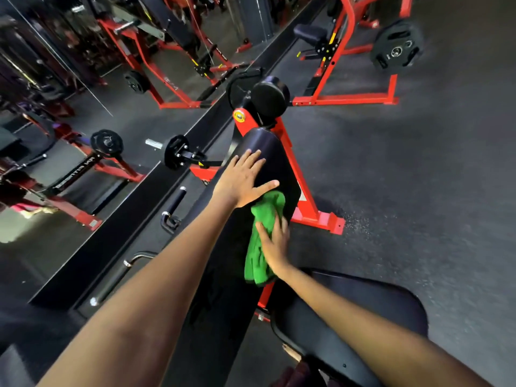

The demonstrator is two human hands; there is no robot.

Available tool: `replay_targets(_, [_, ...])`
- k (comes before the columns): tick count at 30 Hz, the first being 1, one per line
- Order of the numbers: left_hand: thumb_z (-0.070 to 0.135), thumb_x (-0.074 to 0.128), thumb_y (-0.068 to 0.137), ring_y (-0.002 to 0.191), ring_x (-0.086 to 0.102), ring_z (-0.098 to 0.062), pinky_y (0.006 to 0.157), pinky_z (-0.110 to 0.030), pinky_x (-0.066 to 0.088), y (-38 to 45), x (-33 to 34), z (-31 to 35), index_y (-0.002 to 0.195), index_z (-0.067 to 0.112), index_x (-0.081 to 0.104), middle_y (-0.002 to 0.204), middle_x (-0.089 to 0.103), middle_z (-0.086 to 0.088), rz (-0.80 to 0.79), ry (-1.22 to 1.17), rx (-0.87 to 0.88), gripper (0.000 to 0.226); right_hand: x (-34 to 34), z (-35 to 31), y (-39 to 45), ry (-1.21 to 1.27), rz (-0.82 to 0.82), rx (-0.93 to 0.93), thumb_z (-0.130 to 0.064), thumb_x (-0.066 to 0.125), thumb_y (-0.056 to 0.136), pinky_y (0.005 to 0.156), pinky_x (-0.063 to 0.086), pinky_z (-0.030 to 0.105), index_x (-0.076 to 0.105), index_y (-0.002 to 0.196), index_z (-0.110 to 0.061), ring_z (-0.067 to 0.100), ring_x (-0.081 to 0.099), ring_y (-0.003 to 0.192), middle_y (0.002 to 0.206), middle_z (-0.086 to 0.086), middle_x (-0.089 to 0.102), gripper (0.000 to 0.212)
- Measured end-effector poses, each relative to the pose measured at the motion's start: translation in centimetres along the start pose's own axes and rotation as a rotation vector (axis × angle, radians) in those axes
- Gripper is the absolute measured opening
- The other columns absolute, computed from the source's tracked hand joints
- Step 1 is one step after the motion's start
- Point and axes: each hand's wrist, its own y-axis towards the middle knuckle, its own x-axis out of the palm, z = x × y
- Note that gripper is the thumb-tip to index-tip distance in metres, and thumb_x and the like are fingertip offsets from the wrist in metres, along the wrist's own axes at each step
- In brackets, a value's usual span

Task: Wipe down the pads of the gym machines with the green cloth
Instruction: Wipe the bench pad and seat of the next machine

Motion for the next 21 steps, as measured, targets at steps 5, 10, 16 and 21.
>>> replay_targets(5, [0.075,0.027,0.086,0.148,0.003,-0.019,0.119,-0.040,0.004,0.0,0.0,0.2,0.148,0.013,0.029,0.160,0.014,-0.003,0.002,-0.002,0.008,0.088,0.4,2.7,3.9,0.157,0.073,0.421,-0.055,0.047,0.092,0.112,0.028,0.046,0.026,0.149,-0.021,0.037,0.033,0.135,0.149,0.018,0.029,0.070])
replay_targets(10, [0.078,0.013,0.079,0.148,0.004,-0.017,0.118,-0.039,0.003,0.3,0.1,-0.2,0.149,0.015,0.029,0.160,0.014,-0.002,0.060,-0.092,0.011,0.095,-1.0,-1.4,10.8,0.337,0.146,0.450,-0.051,0.050,0.093,0.111,0.031,0.046,0.028,0.148,-0.024,0.035,0.037,0.134,0.149,0.015,0.034,0.065])
replay_targets(16, [0.050,0.036,0.099,0.146,0.013,-0.015,0.118,-0.038,0.011,1.1,0.4,-0.8,0.144,0.013,0.040,0.156,0.026,-0.002,0.096,-0.296,-0.056,0.059,-0.8,-0.5,6.7,0.036,0.088,0.026,-0.043,0.049,0.096,0.115,0.021,0.042,0.027,0.149,-0.012,0.031,0.024,0.140,0.153,0.013,0.025,0.066])
replay_targets(21, [0.020,0.049,0.099,0.141,0.031,-0.022,0.112,-0.025,0.017,1.7,0.2,-1.5,0.130,0.006,0.057,0.145,0.044,-0.009,0.170,-0.491,-0.055,0.035,-1.9,3.2,10.6,0.131,0.050,0.400,-0.052,0.046,0.094,0.115,0.022,0.047,0.019,0.152,-0.020,0.035,0.025,0.141,0.155,0.016,0.020,0.072])
